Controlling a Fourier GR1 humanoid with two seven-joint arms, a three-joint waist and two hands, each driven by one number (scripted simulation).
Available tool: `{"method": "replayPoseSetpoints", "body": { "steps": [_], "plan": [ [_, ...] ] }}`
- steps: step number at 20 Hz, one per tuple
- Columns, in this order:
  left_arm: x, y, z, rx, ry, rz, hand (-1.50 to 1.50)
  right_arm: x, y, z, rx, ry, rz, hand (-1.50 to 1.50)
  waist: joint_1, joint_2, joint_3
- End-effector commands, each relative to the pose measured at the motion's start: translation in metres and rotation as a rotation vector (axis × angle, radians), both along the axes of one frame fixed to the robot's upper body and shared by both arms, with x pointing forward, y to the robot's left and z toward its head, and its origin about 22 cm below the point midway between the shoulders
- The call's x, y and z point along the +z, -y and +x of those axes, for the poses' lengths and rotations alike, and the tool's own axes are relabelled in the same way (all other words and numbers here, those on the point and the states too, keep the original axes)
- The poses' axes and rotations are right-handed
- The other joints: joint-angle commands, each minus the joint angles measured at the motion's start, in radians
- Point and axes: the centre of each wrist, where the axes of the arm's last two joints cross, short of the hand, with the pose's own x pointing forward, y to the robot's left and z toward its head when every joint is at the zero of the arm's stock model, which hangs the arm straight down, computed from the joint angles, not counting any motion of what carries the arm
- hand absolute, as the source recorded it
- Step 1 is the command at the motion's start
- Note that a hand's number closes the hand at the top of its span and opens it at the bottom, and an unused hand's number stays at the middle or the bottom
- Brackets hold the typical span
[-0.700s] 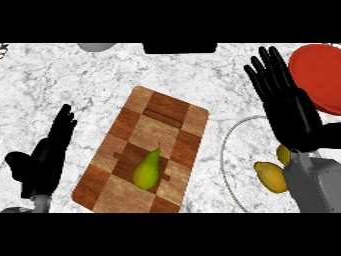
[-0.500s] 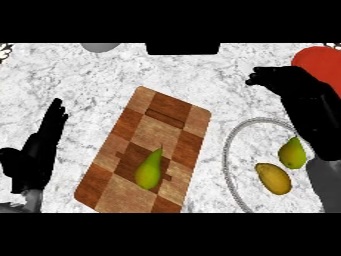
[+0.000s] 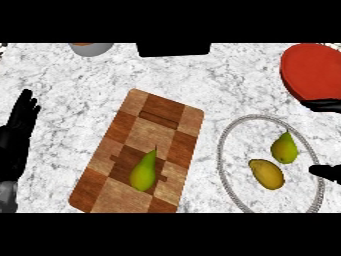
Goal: Pick the lemon from the placemat and place it in the bowl
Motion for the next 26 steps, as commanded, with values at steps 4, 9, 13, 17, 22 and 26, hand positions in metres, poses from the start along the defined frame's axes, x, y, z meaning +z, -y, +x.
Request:
{"method": "replayPoseSetpoints", "body": {
  "steps": [4,9,13,17,22,26],
  "plan": [
    [0.012,-0.015,0.011,-0.036,0.013,-0.002,0.0,-0.037,0.089,-0.061,0.018,0.066,-0.167,-1.5,0.03,0.002,0.0],
    [0.0,-0.004,0.011,-0.064,-0.005,-0.002,0.0,-0.029,0.096,-0.073,-0.057,0.055,-0.18,-1.5,0.049,0.001,-0.002],
    [-0.005,-0.011,0.032,-0.05,-0.001,0.015,0.0,0.029,0.08,-0.032,-0.012,0.061,-0.248,-1.5,0.051,0.004,-0.003],
    [-0.001,-0.011,0.021,-0.057,0.0,-0.012,0.0,0.043,0.038,-0.019,0.007,0.041,-0.326,-1.5,0.06,0.003,-0.003],
    [0.008,0.004,0.023,-0.07,0.026,0.004,0.0,0.057,0.01,-0.006,0.092,-0.019,-0.62,-1.5,0.079,0.005,-0.004],
    [0.009,-0.012,0.028,-0.077,0.02,-0.017,0.0,0.042,0.0,0.008,0.107,-0.101,-0.716,-1.5,0.076,0.007,-0.002]
  ]
}}
